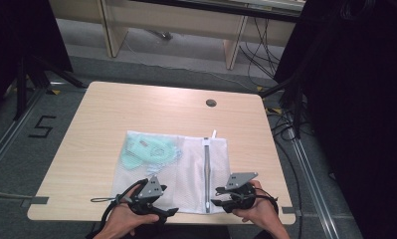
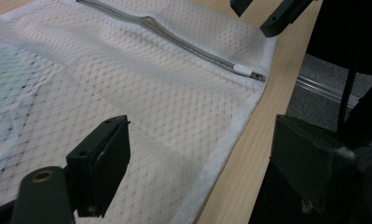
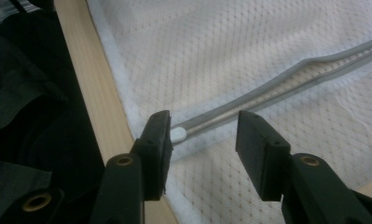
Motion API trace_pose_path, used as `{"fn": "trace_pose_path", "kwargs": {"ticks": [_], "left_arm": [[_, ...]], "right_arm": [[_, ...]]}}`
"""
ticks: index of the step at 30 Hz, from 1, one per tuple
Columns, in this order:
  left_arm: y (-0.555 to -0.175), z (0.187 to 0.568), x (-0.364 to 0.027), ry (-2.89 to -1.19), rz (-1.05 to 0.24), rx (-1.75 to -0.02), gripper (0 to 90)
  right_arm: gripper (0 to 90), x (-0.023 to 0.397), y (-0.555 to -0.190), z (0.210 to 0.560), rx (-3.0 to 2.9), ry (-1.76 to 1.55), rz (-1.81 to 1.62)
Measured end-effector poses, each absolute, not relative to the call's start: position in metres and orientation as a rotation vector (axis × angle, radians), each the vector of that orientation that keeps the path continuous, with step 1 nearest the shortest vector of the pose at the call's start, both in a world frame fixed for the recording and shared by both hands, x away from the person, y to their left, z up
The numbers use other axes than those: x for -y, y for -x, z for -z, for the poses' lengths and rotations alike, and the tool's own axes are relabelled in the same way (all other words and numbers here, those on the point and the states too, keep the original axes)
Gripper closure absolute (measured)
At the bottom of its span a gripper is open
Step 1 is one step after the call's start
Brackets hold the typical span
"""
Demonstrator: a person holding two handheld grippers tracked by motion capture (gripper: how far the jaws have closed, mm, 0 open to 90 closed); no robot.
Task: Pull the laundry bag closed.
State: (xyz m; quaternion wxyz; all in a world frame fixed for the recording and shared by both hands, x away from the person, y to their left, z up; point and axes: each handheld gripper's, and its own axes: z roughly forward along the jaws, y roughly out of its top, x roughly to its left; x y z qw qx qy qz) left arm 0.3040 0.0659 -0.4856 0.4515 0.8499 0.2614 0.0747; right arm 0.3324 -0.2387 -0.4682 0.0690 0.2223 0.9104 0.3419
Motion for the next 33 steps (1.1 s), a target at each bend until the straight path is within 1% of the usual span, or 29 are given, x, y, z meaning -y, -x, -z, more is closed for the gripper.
{"fn": "trace_pose_path", "kwargs": {"ticks": [2,3,6,7,15,18,20,22,23,29,30,33], "left_arm": [[-0.303,0.487,-0.062,-2.101,-0.174,-0.642,19.4],[-0.304,0.488,-0.060,-2.129,-0.171,-0.618,19.4],[-0.302,0.490,-0.057,-2.105,-0.163,-0.627,19.4],[-0.303,0.489,-0.057,-2.123,-0.163,-0.624,19.4],[-0.304,0.489,-0.056,-2.124,-0.136,-0.614,19.4],[-0.302,0.490,-0.054,-2.120,-0.140,-0.625,19.4],[-0.304,0.490,-0.055,-2.128,-0.152,-0.594,19.3],[-0.304,0.490,-0.055,-2.125,-0.149,-0.598,19.4],[-0.302,0.491,-0.054,-2.115,-0.133,-0.633,19.4],[-0.304,0.490,-0.055,-2.128,-0.148,-0.593,19.2],[-0.302,0.491,-0.054,-2.110,-0.130,-0.627,19.0],[-0.304,0.489,-0.057,-2.125,-0.132,-0.605,18.7]], "right_arm": [[58.3,0.236,-0.333,0.468,-2.790,-0.644,-0.989],[59.9,0.233,-0.334,0.471,-2.795,-0.598,-0.990],[62.0,0.230,-0.336,0.473,-2.834,-0.557,-0.968],[62.6,0.228,-0.336,0.474,-2.840,-0.559,-0.965],[62.8,0.220,-0.339,0.479,-2.895,-0.520,-0.939],[61.9,0.217,-0.341,0.482,-2.913,-0.504,-0.923],[60.3,0.215,-0.342,0.483,-2.940,-0.505,-0.904],[59.6,0.214,-0.342,0.484,-2.940,-0.483,-0.891],[58.9,0.213,-0.342,0.484,-2.955,-0.479,-0.896],[53.4,0.208,-0.344,0.488,-2.994,-0.449,-0.863],[53.2,0.208,-0.344,0.488,-3.002,-0.454,-0.852],[50.2,0.205,-0.344,0.489,-3.006,-0.420,-0.839]]}}
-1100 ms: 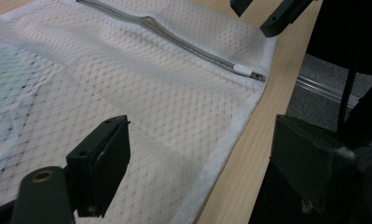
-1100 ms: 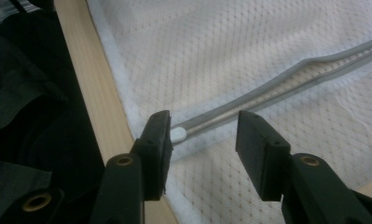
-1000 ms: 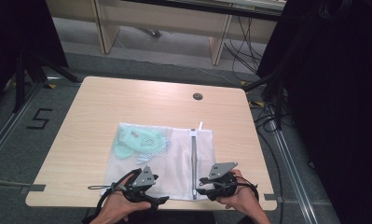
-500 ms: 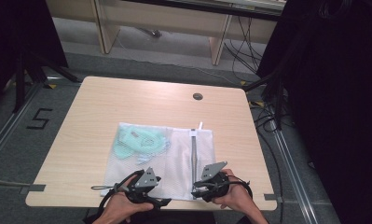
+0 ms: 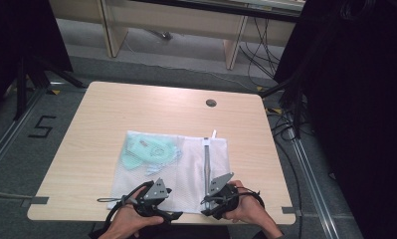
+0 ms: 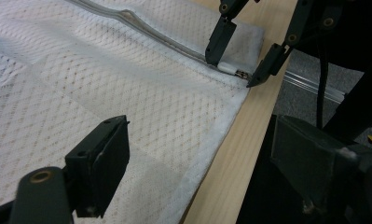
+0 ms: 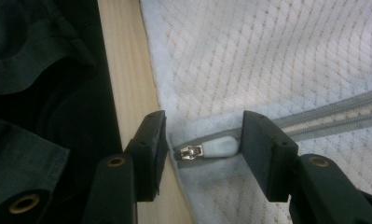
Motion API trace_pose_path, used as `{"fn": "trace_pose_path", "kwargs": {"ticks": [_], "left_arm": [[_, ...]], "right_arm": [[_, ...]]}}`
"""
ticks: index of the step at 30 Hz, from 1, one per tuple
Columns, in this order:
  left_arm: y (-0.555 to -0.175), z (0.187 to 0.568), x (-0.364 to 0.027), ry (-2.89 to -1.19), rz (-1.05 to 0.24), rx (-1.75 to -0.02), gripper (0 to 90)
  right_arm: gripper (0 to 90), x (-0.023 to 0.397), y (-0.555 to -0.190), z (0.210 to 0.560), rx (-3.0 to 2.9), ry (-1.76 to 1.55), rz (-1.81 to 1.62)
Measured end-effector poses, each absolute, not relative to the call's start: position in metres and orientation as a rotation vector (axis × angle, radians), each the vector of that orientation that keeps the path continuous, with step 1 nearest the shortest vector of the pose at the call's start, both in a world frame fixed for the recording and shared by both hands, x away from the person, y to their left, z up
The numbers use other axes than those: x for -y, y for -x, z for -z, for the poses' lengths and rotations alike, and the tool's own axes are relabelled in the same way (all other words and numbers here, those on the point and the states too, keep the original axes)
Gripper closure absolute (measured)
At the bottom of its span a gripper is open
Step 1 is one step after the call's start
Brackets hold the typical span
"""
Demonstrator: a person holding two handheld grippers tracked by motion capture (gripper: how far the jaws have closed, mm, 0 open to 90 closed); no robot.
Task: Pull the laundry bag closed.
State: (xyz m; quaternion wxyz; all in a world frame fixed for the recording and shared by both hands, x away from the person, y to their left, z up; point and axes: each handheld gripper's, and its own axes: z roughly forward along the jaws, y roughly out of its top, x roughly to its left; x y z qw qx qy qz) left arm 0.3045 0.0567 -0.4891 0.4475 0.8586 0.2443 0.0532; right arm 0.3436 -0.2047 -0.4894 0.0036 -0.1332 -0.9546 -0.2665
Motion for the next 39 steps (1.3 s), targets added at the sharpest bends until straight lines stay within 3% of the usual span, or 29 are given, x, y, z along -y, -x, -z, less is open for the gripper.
{"fn": "trace_pose_path", "kwargs": {"ticks": [19,25,27,39], "left_arm": [[-0.307,0.488,-0.060,-2.114,-0.147,-0.600,18.2],[-0.307,0.488,-0.060,-2.128,-0.158,-0.596,18.2],[-0.305,0.489,-0.059,-2.117,-0.144,-0.631,18.2],[-0.303,0.490,-0.057,-2.140,-0.130,-0.610,21.6]], "right_arm": [[63.9,0.209,-0.338,0.480,2.985,0.327,0.838],[75.0,0.207,-0.336,0.478,3.003,0.275,0.816],[83.2,0.210,-0.338,0.476,3.013,0.280,0.820],[86.0,0.212,-0.338,0.479,3.010,0.278,0.761]]}}
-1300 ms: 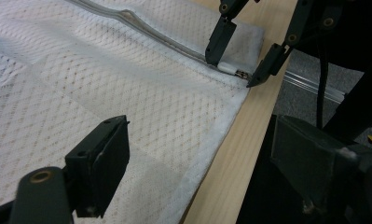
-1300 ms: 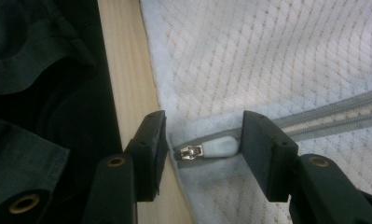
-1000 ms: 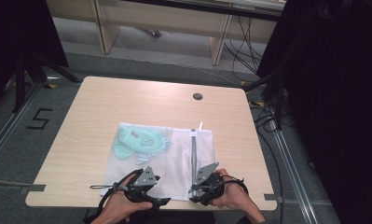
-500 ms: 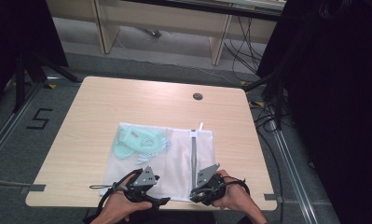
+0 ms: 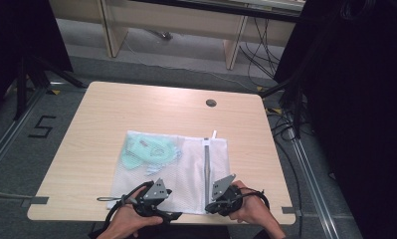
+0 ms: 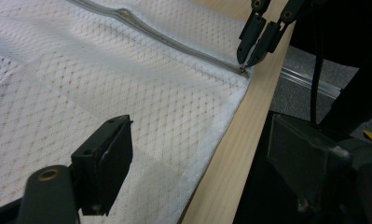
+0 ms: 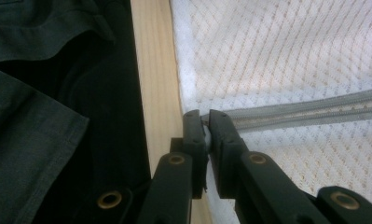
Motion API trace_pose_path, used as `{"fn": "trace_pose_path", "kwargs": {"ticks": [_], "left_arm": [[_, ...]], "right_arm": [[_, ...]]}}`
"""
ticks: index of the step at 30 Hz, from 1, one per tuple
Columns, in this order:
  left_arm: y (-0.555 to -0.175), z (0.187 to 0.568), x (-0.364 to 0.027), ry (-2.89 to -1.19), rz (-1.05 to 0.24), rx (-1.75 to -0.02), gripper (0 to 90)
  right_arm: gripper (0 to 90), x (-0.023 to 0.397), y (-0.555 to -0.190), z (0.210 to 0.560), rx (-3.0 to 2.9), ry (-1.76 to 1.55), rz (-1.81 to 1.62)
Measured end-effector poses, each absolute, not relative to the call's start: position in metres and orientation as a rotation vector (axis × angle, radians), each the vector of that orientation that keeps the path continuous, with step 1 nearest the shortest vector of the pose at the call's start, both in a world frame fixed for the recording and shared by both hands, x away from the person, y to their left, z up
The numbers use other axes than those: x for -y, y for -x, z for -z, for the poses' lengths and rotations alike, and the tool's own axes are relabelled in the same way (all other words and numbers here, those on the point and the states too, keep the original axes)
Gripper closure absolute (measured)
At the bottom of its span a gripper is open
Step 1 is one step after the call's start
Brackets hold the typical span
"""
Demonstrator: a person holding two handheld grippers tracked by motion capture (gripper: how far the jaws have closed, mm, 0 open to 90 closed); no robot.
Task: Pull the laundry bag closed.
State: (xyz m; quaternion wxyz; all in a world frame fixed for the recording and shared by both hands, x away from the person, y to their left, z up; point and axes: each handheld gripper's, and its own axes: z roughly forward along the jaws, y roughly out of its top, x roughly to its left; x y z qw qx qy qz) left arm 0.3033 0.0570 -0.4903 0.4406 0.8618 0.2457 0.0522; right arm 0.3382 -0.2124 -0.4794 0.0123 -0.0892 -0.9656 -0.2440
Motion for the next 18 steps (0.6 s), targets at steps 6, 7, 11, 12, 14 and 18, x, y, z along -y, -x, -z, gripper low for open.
{"fn": "trace_pose_path", "kwargs": {"ticks": [6,7,11,12,14,18], "left_arm": [[-0.302,0.492,-0.054,-2.145,-0.115,-0.594,23.8],[-0.301,0.492,-0.054,-2.163,-0.123,-0.592,24.3],[-0.298,0.494,-0.049,-2.164,-0.110,-0.571,26.7],[-0.298,0.495,-0.049,-2.175,-0.119,-0.555,27.1],[-0.296,0.495,-0.045,-2.131,-0.097,-0.527,27.7],[-0.294,0.499,-0.036,-2.145,-0.121,-0.484,31.9]], "right_arm": [[86.2,0.211,-0.337,0.478,3.015,0.284,0.764],[86.2,0.212,-0.338,0.477,3.015,0.291,0.755],[86.2,0.214,-0.338,0.473,3.008,0.318,0.783],[86.2,0.214,-0.338,0.472,3.007,0.327,0.788],[86.2,0.214,-0.338,0.471,3.004,0.337,0.791],[86.3,0.214,-0.337,0.469,3.004,0.349,0.807]]}}
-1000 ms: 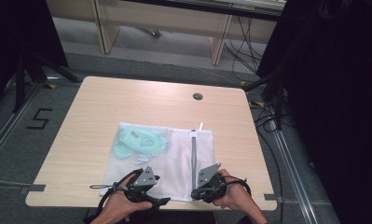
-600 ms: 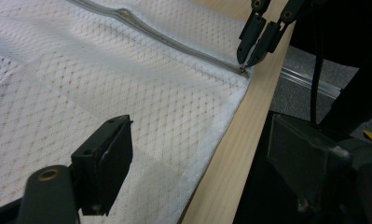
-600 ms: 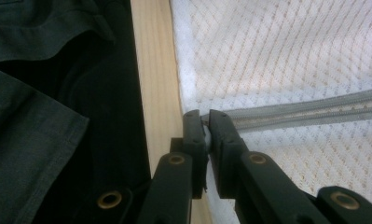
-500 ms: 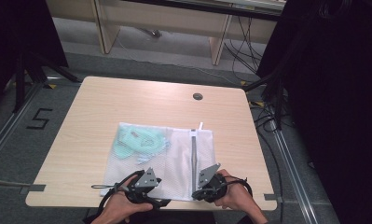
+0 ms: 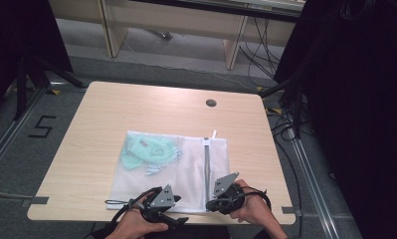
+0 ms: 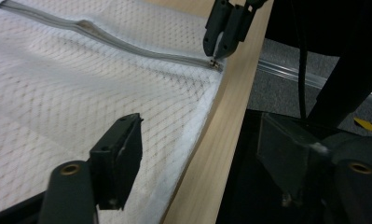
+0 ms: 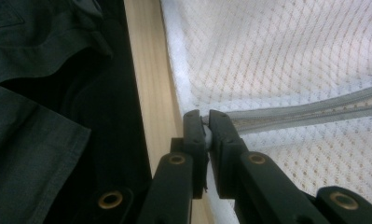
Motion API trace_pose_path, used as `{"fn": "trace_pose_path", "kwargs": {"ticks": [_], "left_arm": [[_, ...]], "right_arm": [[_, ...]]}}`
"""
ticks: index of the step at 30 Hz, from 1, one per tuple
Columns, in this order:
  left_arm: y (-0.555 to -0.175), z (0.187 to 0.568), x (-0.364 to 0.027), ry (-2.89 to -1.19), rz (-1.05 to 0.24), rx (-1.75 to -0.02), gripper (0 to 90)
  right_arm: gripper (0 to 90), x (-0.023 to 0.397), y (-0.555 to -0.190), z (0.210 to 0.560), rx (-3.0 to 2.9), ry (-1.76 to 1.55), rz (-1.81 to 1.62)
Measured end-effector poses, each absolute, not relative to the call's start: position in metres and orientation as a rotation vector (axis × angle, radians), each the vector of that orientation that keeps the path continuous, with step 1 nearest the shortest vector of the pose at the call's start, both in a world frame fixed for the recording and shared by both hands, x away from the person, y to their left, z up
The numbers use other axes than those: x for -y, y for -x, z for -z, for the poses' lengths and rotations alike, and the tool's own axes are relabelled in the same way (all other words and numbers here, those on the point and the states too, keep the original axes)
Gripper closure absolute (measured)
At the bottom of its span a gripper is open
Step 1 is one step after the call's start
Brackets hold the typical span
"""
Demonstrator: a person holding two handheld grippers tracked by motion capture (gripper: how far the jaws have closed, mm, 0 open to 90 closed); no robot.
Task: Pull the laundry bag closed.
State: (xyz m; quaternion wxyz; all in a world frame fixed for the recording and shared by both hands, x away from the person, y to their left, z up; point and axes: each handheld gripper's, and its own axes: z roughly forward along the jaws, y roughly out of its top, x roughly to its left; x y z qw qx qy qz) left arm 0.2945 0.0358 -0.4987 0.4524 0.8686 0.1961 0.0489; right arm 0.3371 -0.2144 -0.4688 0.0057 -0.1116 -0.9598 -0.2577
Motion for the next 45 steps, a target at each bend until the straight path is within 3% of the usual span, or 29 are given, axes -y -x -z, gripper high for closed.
{"fn": "trace_pose_path", "kwargs": {"ticks": [19,45], "left_arm": [[-0.300,0.510,-0.005,-2.129,-0.177,-0.423,46.9],[-0.303,0.518,0.017,-2.153,-0.213,-0.377,78.4]], "right_arm": [[86.3,0.215,-0.339,0.460,2.990,0.393,0.860],[86.2,0.214,-0.339,0.458,2.991,0.375,0.877]]}}
